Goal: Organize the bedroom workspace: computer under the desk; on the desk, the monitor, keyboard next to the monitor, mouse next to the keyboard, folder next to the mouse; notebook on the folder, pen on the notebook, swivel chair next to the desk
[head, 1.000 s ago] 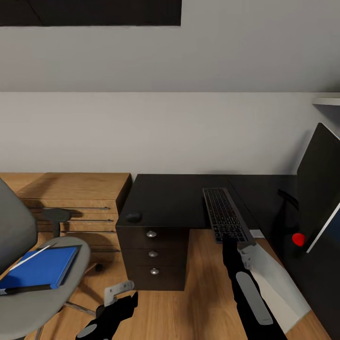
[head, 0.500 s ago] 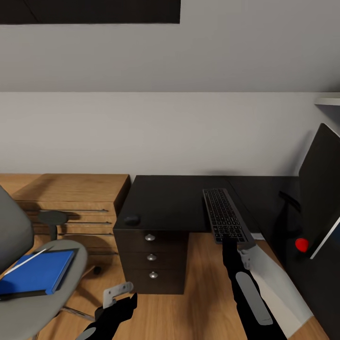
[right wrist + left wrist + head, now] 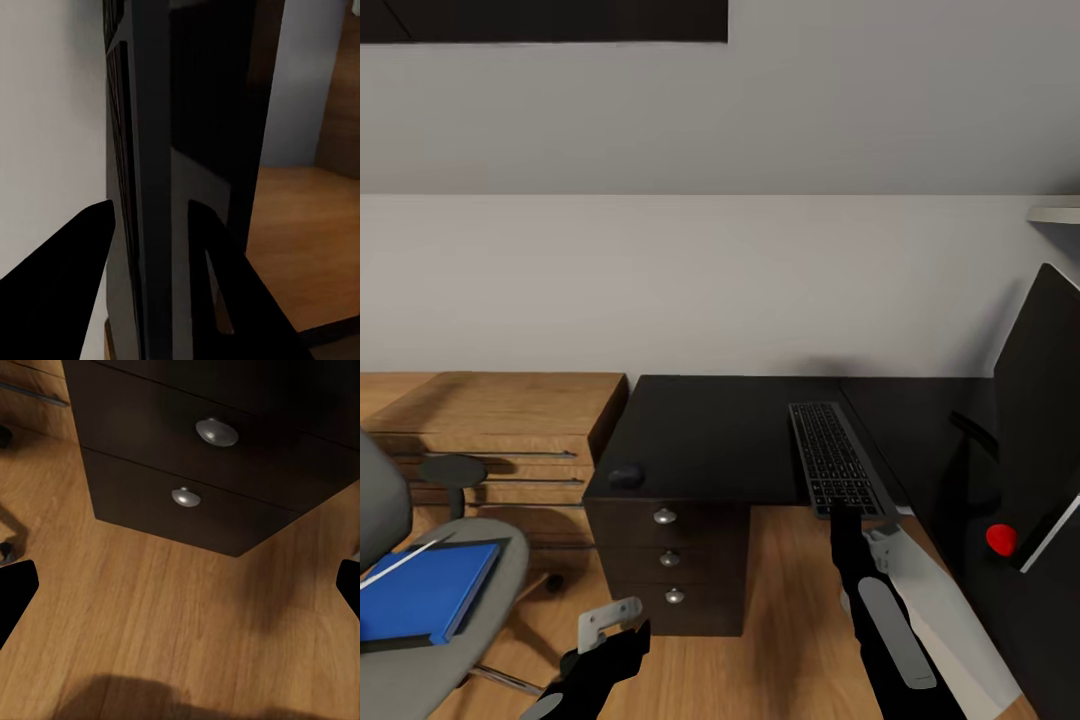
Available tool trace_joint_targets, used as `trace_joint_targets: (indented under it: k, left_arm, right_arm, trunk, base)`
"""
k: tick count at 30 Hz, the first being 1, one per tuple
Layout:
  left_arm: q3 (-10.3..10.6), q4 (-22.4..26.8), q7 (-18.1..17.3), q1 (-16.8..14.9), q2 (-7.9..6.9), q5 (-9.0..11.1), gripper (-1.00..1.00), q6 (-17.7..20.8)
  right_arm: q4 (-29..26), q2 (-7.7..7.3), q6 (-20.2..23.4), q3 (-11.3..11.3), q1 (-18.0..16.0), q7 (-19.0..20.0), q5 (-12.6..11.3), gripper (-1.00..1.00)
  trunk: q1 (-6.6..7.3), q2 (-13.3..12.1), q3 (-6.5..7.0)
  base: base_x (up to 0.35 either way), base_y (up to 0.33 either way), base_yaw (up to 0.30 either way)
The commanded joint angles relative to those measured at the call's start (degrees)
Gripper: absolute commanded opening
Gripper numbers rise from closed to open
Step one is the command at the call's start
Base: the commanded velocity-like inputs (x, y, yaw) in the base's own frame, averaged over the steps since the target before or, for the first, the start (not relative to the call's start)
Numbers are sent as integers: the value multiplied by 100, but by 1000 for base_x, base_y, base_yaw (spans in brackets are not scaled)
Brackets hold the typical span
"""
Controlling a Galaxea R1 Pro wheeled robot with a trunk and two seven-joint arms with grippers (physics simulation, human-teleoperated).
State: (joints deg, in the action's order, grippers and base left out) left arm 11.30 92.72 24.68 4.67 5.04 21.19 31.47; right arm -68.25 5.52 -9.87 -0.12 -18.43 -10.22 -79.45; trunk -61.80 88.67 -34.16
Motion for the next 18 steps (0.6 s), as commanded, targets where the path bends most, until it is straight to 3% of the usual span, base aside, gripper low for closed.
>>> trace_joint_targets:
  k: [1, 13, 18]
  left_arm:
    - [5, 9, 54, -1, -1, 61, 100, 10]
    - [-1, 9, 46, -1, 4, 69, 100, 20]
    - [-23, 9, 45, -1, 5, 85, 100, 32]
  right_arm:
    - [-7, 2, -21, 1, -2, -15, -45, -100]
    - [-11, -3, -15, 1, -3, -16, -45, -100]
    - [-12, -5, -15, 1, -3, -20, -44, -100]
  trunk:
    - [0, 3, -4]
    - [0, 3, -4]
    - [0, 3, -4]
  base:
    - [30, -21, 0]
    - [215, 93, 0]
    - [60, 28, 0]
